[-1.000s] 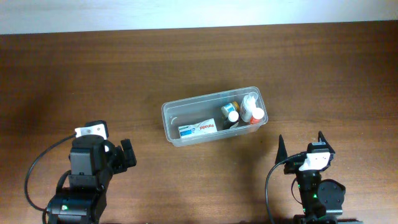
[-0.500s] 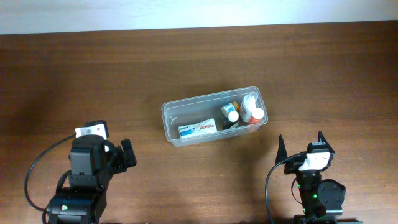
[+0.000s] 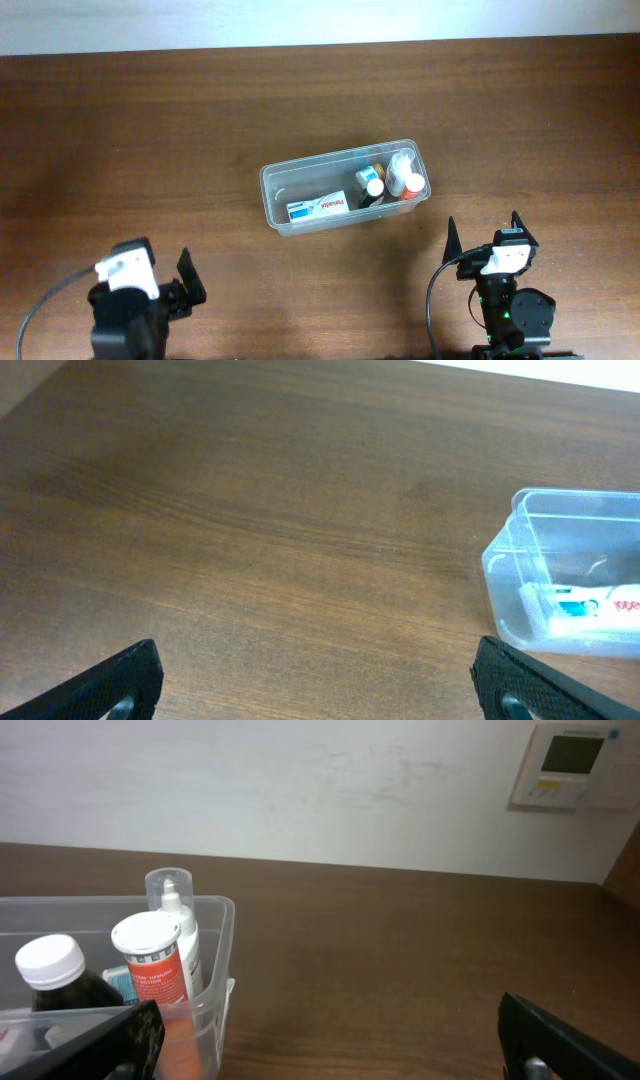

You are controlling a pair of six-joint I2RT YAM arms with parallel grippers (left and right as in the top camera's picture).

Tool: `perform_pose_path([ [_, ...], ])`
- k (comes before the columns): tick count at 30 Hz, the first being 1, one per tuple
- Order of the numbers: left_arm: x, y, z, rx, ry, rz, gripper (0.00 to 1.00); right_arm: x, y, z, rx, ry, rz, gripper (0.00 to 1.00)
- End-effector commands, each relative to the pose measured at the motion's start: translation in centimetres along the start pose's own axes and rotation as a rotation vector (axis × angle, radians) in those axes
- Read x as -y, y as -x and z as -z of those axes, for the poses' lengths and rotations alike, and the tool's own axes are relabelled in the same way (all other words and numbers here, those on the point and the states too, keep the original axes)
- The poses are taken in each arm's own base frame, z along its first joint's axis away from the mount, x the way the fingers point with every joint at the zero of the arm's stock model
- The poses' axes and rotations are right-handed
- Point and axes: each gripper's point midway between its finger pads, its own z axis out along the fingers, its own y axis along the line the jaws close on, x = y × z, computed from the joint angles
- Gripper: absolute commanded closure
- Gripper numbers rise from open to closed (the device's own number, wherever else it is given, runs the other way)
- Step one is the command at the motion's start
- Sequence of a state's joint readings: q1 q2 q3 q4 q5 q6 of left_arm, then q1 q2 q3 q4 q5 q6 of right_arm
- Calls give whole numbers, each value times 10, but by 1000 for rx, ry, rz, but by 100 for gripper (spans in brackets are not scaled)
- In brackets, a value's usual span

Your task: Pack container

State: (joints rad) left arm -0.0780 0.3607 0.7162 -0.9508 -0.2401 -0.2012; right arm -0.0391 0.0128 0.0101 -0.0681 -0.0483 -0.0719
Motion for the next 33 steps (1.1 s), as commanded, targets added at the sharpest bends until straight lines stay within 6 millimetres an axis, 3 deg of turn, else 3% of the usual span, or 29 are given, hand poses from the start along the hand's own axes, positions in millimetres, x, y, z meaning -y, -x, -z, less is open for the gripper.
perform_pose_path([
  [1,-7,-30,-8,22,12,-7,1,0,-3,0,-6,-2,2,2],
  [4,-5,-31,-18,109,-3,16,1,0,-3,0,-6,-1,2,2],
  [11,13,2,-54,449,-74,44,1,0,-3,0,-6,-1,2,2],
  [15,24,6,-64,605,-127,29,1,0,-3,0,-6,-1,2,2],
  [18,30,-6,-71,551,-145,-44,1,0,-3,0,-6,-1,2,2],
  [19,31,-18,-78,495,-152,-67,1,0,-3,0,-6,-1,2,2],
  [33,36,-17,-76,499,-175,-89,1,0,-3,0,-6,-1,2,2],
])
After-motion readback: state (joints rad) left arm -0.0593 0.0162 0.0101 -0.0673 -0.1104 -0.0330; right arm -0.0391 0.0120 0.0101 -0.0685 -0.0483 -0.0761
